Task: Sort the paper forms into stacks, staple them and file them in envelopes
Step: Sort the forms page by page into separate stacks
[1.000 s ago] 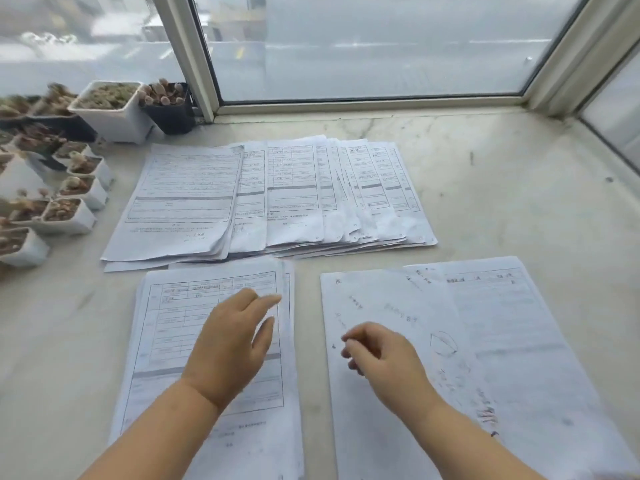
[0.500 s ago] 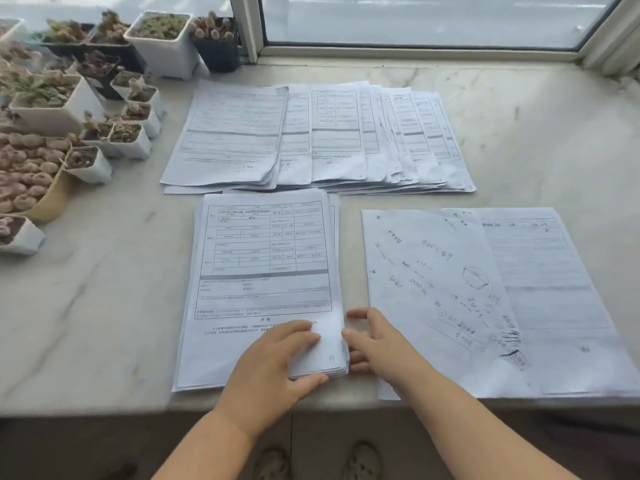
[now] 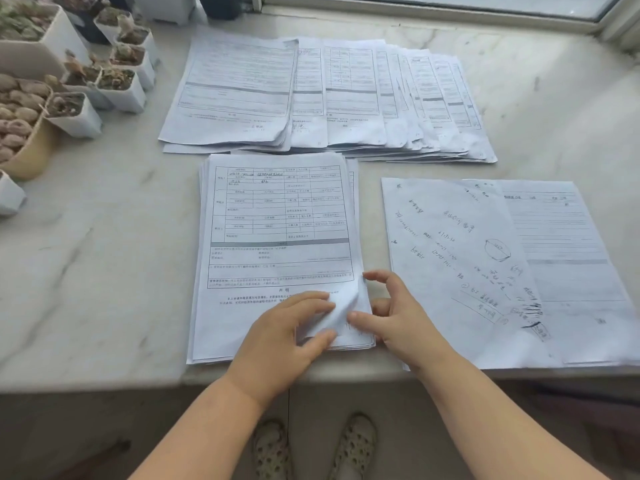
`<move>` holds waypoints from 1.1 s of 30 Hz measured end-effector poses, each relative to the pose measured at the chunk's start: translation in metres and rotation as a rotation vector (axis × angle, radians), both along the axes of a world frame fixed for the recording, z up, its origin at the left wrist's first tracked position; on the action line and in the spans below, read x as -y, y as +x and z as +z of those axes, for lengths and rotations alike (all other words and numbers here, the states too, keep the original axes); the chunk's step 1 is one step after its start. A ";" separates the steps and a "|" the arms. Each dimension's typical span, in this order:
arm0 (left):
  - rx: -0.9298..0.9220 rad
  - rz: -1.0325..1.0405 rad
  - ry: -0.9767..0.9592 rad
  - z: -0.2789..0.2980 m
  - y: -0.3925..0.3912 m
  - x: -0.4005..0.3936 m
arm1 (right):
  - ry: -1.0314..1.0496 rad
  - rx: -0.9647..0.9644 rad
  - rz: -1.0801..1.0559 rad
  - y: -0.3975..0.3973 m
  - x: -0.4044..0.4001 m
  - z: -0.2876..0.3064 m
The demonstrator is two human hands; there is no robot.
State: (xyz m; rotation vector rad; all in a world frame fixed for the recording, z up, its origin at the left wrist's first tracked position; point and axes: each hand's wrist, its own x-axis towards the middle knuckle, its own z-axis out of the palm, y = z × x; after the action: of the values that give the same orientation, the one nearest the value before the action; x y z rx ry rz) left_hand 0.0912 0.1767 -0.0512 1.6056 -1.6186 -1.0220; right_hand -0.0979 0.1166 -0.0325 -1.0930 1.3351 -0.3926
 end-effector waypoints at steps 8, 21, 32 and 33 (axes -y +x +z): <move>-0.158 0.146 0.086 0.004 0.002 0.004 | 0.040 0.069 0.049 -0.005 0.002 0.001; -0.113 0.076 0.043 0.005 0.008 0.008 | 0.075 0.126 0.045 -0.006 0.002 0.002; -0.113 -0.007 0.134 0.004 0.010 0.002 | -0.070 -0.087 -0.001 0.012 0.003 0.002; -0.083 -0.033 0.122 0.003 0.010 0.001 | -0.064 -0.101 0.005 0.012 0.004 0.004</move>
State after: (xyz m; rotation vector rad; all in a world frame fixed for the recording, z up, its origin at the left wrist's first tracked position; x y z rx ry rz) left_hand 0.1016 0.1758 -0.0483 1.5971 -1.5586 -1.2092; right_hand -0.0856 0.1123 -0.0289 -1.1824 1.4165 -0.3825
